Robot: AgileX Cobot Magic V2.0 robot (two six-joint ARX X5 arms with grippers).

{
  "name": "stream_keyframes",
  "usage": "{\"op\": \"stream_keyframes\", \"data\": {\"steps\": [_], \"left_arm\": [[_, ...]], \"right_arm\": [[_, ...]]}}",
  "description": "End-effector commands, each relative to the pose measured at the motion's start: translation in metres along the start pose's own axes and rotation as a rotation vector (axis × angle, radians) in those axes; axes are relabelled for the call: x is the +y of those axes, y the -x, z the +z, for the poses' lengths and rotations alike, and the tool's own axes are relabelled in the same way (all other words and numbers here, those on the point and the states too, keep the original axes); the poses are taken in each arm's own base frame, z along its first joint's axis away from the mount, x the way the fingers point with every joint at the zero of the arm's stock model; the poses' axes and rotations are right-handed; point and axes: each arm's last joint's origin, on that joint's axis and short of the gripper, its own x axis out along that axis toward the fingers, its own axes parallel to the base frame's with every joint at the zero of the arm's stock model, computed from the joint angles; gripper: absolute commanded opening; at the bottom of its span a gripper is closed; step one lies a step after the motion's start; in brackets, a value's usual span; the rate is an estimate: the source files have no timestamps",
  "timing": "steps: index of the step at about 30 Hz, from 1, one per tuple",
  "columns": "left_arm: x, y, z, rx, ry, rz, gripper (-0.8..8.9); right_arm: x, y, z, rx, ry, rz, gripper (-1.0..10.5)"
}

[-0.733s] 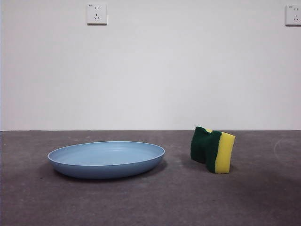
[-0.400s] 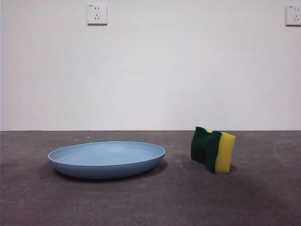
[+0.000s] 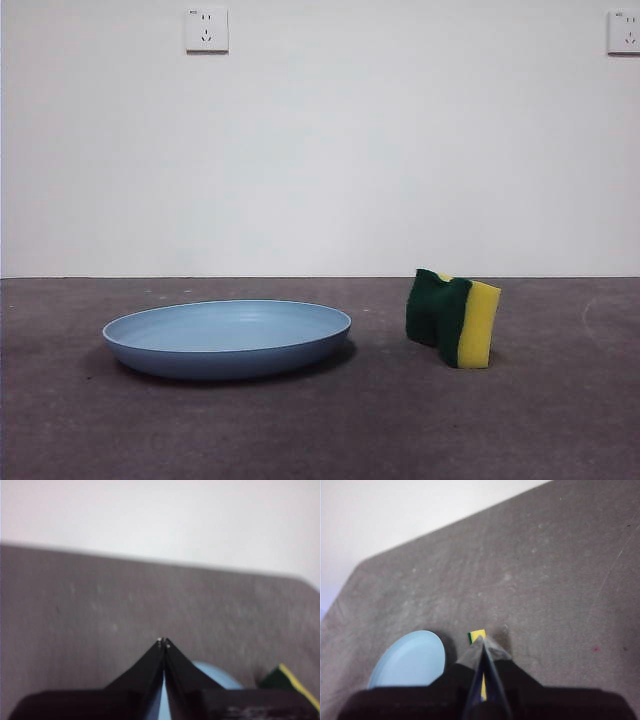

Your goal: Pick up the plate,pick up the cloth,clean the plate with the cloth

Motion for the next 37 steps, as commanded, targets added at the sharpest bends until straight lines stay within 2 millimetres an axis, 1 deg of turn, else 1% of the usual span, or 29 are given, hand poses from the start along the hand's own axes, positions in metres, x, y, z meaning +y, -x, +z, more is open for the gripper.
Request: {"op": "stream_keyframes", "data": {"steps": [1,2,3,7,13,19,23,28,37], "left_arm": [[0.006,-0.025,-0.004,0.132,0.000,0.005,2.46],[0.007,-0.032,-0.006,0.166,0.008,0.006,3.32],[0.009,-0.040,-0.008,0.204,0.018,0.005,3.90],[0.013,-0.070,-0.020,0.348,0.057,-0.042,3.90],[0.013,-0.111,-0.036,0.502,0.063,-0.067,3.90],[0.011,-0.151,-0.047,0.641,0.014,-0.028,3.90],[0.011,-0.172,-0.056,0.722,-0.006,-0.013,3.90],[0.011,-0.191,-0.071,0.780,-0.019,0.008,3.76],[0.017,-0.209,-0.103,0.892,-0.031,0.026,3.75]], "right_arm": [[0.002,-0.001,0.008,0.009,0.048,0.002,-0.1],[0.003,-0.001,0.010,0.008,0.049,0.002,-0.1],[0.003,-0.001,0.011,0.006,0.049,0.002,-0.1],[0.003,-0.001,0.011,0.009,0.048,0.003,-0.1],[0.006,-0.002,0.009,0.024,0.053,0.017,-0.1],[0.010,-0.004,0.008,0.036,0.066,0.042,-0.1],[0.013,-0.004,0.007,0.046,0.077,0.054,-0.1],[0.014,-0.005,0.004,0.071,0.074,0.058,-0.1],[0.014,-0.005,0.003,0.076,0.073,0.058,0.0]]}}
